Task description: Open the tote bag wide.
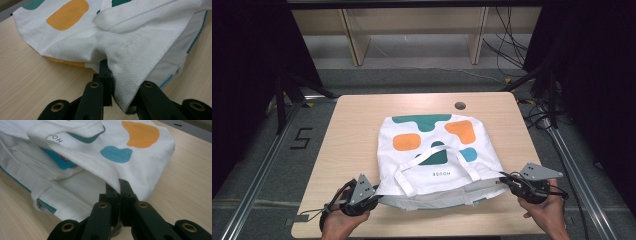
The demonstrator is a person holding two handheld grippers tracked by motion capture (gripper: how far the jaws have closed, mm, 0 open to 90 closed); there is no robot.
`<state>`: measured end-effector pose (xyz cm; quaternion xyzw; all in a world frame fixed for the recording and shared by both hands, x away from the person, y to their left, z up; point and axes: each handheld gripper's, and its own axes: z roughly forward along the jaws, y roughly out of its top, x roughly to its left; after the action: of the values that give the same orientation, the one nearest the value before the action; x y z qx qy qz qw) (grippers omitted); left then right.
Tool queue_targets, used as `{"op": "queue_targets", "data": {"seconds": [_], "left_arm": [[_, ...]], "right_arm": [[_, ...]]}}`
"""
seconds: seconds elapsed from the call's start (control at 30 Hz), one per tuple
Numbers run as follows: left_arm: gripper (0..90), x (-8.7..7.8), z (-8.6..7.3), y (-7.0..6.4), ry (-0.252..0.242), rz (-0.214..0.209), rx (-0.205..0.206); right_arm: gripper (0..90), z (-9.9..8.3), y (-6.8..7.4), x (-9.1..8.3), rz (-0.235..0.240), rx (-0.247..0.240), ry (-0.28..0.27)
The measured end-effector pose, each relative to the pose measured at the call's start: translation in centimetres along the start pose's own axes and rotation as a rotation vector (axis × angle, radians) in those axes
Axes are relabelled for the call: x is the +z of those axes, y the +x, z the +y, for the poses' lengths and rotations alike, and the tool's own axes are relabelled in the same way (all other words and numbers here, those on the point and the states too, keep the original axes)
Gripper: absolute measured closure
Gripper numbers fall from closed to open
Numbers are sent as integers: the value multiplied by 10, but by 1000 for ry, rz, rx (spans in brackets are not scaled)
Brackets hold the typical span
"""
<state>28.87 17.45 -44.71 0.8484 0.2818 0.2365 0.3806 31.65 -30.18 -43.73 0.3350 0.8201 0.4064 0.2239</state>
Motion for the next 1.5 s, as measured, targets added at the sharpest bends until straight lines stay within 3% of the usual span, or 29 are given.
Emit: {"op": "queue_targets", "data": {"seconds": [0.07,0.1,0.13,0.17,0.23,0.27,0.33,0.37,0.4,0.43,0.53,0.57,0.6,0.73,0.77,0.87,0.93,1.13,1.3,1.4,1.47,1.5], "left_arm": [[799,-4,4,0,-11,-4,8],[799,-6,6,-3,-27,4,-13],[800,-10,10,-4,-32,5,-1],[801,-13,12,-6,-37,-5,-27],[801,-19,18,-6,-48,-1,-10],[801,-23,23,-7,-75,-4,-17],[802,-26,25,-5,-78,-9,-5],[803,-28,26,-5,-99,-9,-22],[806,-31,28,-3,-97,-6,-7],[808,-34,30,-3,-111,-5,-28],[814,-49,41,4,-146,21,-8],[816,-53,44,5,-163,19,-6],[819,-59,48,8,-167,14,2],[824,-75,62,15,-210,13,21],[825,-84,70,18,-245,7,13],[828,-100,83,22,-285,31,30],[828,-104,86,22,-301,33,27],[830,-126,107,28,-416,40,35],[830,-117,117,43,-467,35,-21],[830,-101,120,58,-496,48,-71],[828,-83,120,67,-486,39,-105],[828,-80,119,69,-475,42,-98]], "right_arm": [[882,9,-4,-7,0,-9,-32],[882,9,-4,-7,0,-9,-32],[882,14,-3,-12,11,18,-35],[882,19,-6,-15,2,4,-61],[882,26,-7,-21,8,28,-81],[883,32,-10,-25,0,10,-109],[883,36,-11,-28,8,14,-103],[883,40,-12,-30,10,3,-115],[883,44,-13,-32,18,3,-120],[883,49,-14,-35,20,1,-121],[884,68,-15,-43,28,-22,-159],[884,74,-18,-46,18,-47,-181],[884,79,-16,-49,32,-23,-174],[884,97,-21,-59,26,-68,-207],[885,107,-21,-65,30,-73,-221],[885,119,-23,-75,27,-101,-244],[885,122,-23,-77,23,-101,-252],[885,143,-26,-94,26,-107,-308],[886,155,-34,-98,14,-78,-343],[886,156,-42,-89,-6,-64,-337],[885,157,-51,-77,-29,-47,-326],[885,157,-54,-73,-28,-50,-312]]}}
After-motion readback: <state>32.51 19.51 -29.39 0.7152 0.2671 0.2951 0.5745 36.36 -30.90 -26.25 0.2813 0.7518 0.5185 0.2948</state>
